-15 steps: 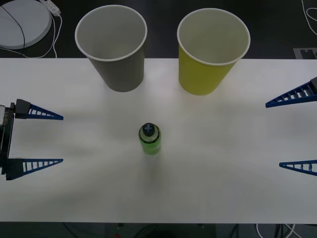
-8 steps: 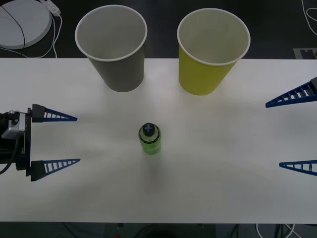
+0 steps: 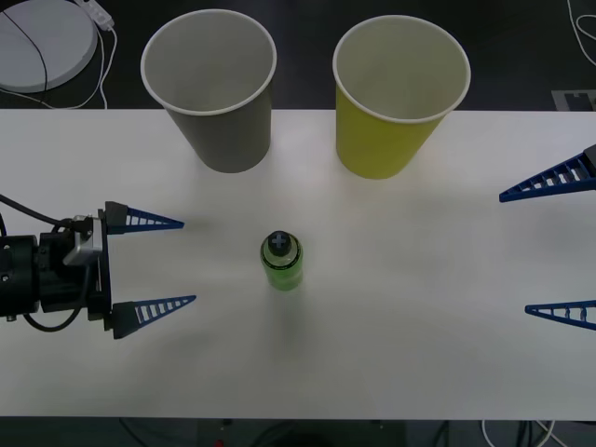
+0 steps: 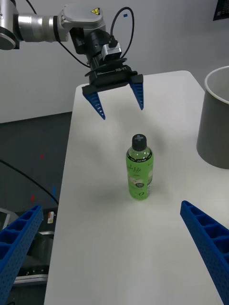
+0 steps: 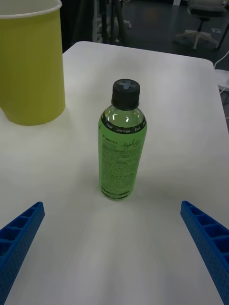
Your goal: Put the can into the green bin and the plastic bottle into the gray bin
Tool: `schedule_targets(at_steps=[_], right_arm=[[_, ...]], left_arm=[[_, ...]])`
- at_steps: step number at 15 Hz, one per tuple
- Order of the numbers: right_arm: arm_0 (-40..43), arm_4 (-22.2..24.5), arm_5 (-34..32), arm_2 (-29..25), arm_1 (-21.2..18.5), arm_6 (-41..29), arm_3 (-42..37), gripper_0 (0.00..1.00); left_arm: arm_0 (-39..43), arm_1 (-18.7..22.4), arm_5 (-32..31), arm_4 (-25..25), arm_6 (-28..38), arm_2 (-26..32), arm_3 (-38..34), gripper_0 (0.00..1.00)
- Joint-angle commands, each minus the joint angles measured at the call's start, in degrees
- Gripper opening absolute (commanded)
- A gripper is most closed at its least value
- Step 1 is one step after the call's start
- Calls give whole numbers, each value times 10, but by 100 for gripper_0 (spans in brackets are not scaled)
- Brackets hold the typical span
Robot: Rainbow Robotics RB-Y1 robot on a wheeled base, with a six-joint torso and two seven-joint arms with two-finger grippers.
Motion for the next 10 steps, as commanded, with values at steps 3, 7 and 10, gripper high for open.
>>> schedule_targets(at_steps=[3,7,10], right_arm=[[0,0,0,0,0,0,0,100],[0,0,0,0,0,0,0,100],[0,0,0,0,0,0,0,100]], left_arm=[[-6,0,58,-5,-2,-59,0,100],[-6,0,95,-10,-9,-101,0,100],[-6,-1,133,-12,-13,-135,0,100]])
